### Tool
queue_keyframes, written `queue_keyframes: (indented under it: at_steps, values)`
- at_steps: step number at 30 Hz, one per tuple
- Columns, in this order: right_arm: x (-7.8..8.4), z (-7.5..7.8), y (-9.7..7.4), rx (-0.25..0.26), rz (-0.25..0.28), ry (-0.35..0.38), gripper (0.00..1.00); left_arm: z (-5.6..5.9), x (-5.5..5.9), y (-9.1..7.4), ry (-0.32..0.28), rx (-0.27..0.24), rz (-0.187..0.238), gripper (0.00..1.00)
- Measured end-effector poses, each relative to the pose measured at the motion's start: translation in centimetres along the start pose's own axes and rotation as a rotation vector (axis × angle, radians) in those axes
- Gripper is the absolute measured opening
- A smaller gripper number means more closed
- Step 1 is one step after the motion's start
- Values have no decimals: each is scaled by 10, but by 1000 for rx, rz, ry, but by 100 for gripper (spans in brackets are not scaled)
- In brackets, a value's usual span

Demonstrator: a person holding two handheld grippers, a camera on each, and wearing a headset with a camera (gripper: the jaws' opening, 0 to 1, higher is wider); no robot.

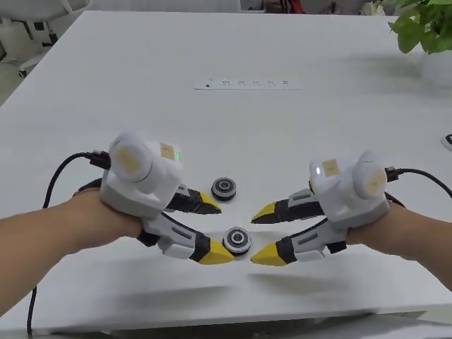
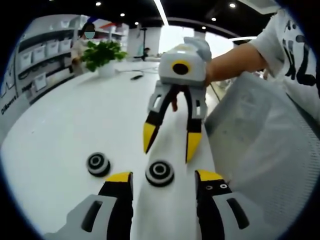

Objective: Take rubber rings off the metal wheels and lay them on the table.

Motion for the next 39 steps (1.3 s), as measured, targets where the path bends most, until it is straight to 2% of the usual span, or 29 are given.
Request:
queue_keyframes:
  at_steps: [7, 16, 25, 29, 33, 36, 37, 38, 39]
  values:
    - [3, 0, 0, -1, -6, 1, 37, 1, 3, 8, -15, 14, -12, 45]
    - [5, 0, -1, 0, -7, 10, 36, 1, 4, 16, -44, 18, -1, 37]
    - [8, 0, -1, 3, -8, 19, 36, -1, 4, 19, -52, -6, -9, 27]
    - [8, 0, -1, 4, -6, 23, 36, 1, 5, 23, -27, -12, -23, 23]
    - [8, -1, 0, 1, -6, 24, 35, -1, 4, 24, -43, -31, -22, 20]
    - [8, -2, 1, -4, 0, 30, 35, -3, 4, 24, -21, -67, -32, 14]
    - [7, -2, 2, -5, 3, 32, 35, -2, 4, 25, -18, -61, -32, 14]
    - [7, -3, 2, -6, 4, 34, 35, -2, 4, 25, 4, -65, -36, 14]
    - [7, -3, 2, -5, 9, 37, 35, -1, 3, 25, 65, -73, -51, 14]
Point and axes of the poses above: the centre of the closed fingertips' face, and the gripper's own axes: y roughly forward along the fingers, z roughly to its right, x roughly out of its underside, the point moved 8 cm from there along -y, roughly backward along the fingers
